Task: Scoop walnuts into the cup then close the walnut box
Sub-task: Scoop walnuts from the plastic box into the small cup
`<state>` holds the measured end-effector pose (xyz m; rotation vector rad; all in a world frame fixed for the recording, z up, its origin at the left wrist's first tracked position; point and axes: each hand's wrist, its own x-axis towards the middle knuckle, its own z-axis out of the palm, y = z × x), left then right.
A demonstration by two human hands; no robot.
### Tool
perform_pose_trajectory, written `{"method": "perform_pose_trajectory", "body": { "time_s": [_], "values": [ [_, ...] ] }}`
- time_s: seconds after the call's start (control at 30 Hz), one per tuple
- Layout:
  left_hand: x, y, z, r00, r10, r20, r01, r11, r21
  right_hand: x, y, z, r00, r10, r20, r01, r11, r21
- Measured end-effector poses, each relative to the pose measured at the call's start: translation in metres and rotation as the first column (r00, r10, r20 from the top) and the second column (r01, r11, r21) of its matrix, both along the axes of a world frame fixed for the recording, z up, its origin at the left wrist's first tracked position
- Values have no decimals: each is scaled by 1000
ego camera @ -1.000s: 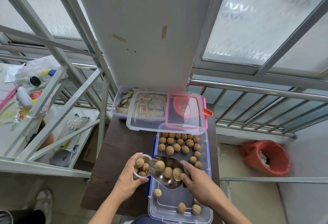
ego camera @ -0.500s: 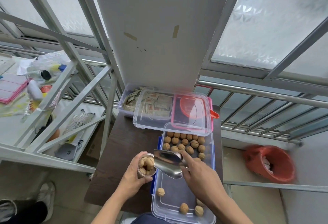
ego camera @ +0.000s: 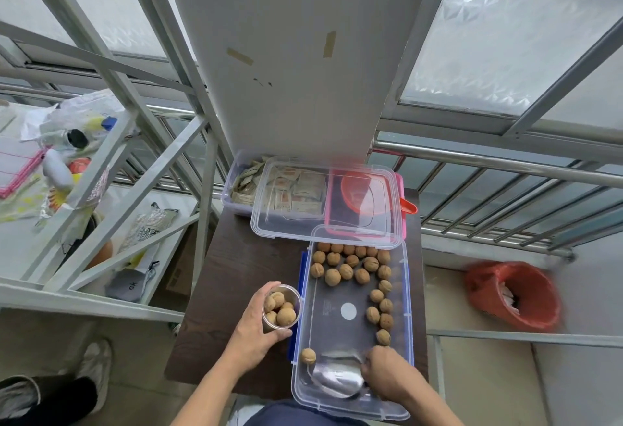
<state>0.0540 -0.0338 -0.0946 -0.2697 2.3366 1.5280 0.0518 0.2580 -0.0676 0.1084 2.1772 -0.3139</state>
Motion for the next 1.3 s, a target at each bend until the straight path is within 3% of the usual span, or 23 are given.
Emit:
{"method": "perform_pose_trajectory", "body": {
  "time_s": [0.1, 0.17, 0.27, 0.33, 0.5, 0.63, 0.77, 0.9, 1.03, 1.3],
  "values": [
    [-1, 0, -1, 1000, -10, -3, 10, 1000, -4, 0, -12, -20, 994, -71, 89, 75, 996, -40],
    [-2, -2, -2, 1000, -5, -1, 5, 1000, 0, 0, -18, -27, 958, -225, 179, 248, 962, -117],
    [-3, -6, -3, 1000, 8, 13, -9, 1000, 2, -2, -24, -29, 768, -560, 311, 633, 737, -237],
    [-3, -7, -4, 1000, 1, 12, -1, 1000, 7, -9, -28, -32, 634, -694, 341, 774, 564, -288],
    [-3, -6, -3, 1000, -2, 18, 2, 1000, 2, -43, -47, -50, 511, -781, 360, 830, 339, -442],
    [-2, -7, -4, 1000, -8, 24, 8, 1000, 9, -72, -68, -55, 387, -834, 393, 871, 190, -454],
    [-1, -8, -3, 999, -13, 40, 13, 1000, -8, -88, -68, -60, 442, -842, 311, 848, 279, -450],
    [0, -8, -2, 999, -20, 33, 20, 1000, -4, -74, -48, -54, 600, -773, 207, 745, 445, -497],
    [0, -8, -2, 999, -11, 32, 11, 1000, -1, -48, -28, -45, 704, -699, 125, 642, 552, -532],
    [0, -8, -1, 1000, -9, 29, 10, 1000, -13, -18, 8, -18, 780, -626, 11, 539, 662, -520]
  ]
}}
